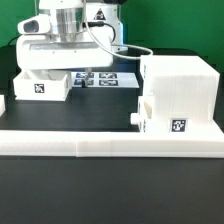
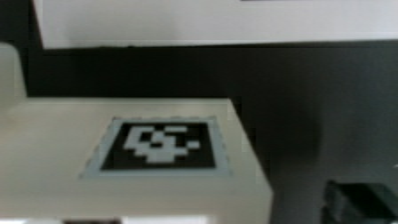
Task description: Assemble drawer
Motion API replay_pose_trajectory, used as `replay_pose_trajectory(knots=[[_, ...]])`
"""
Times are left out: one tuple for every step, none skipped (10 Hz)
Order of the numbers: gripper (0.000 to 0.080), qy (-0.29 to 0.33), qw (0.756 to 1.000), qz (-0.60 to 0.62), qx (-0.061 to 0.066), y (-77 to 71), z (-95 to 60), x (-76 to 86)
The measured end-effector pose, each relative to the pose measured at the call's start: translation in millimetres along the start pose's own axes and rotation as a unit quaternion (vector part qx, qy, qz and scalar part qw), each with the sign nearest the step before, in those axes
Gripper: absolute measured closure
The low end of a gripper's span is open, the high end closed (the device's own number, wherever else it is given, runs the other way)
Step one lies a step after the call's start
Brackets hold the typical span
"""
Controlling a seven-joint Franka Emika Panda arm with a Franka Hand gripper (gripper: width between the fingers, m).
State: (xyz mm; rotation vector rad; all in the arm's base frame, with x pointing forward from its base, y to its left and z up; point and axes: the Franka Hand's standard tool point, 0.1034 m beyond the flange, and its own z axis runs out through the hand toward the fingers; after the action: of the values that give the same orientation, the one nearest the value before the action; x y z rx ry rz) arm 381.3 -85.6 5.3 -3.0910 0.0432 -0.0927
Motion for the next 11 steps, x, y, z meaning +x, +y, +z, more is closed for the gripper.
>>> replay_pose_trajectory(knots=[[0.0416, 0.001, 1.000, 0.000, -0.001, 0.1, 0.1, 0.0], [0.0552, 0.001, 1.000, 0.000, -0.001, 0.2, 0.1, 0.1], [0.0552, 0.001, 1.000, 0.000, -0.001, 0.2, 0.1, 0.1], [0.0734, 0.001, 1.000, 0.000, -0.001, 0.2, 0.1, 0.1], [0.0757, 0.003, 1.000, 0.000, -0.001, 0.5, -0.4, 1.0], [0.0757, 0.003, 1.000, 0.000, -0.002, 0.6, -0.5, 1.2], [0.0757, 0.003, 1.000, 0.000, -0.002, 0.6, -0.5, 1.3], [0.0757, 0.004, 1.000, 0.000, -0.002, 0.6, -0.5, 1.3], [0.0757, 0.004, 1.000, 0.000, -0.002, 0.6, -0.5, 1.3], [0.0757, 0.004, 1.000, 0.000, -0.002, 0.6, -0.7, 1.5], [0.0757, 0.000, 1.000, -0.006, 0.002, -6.4, -3.5, 5.3]])
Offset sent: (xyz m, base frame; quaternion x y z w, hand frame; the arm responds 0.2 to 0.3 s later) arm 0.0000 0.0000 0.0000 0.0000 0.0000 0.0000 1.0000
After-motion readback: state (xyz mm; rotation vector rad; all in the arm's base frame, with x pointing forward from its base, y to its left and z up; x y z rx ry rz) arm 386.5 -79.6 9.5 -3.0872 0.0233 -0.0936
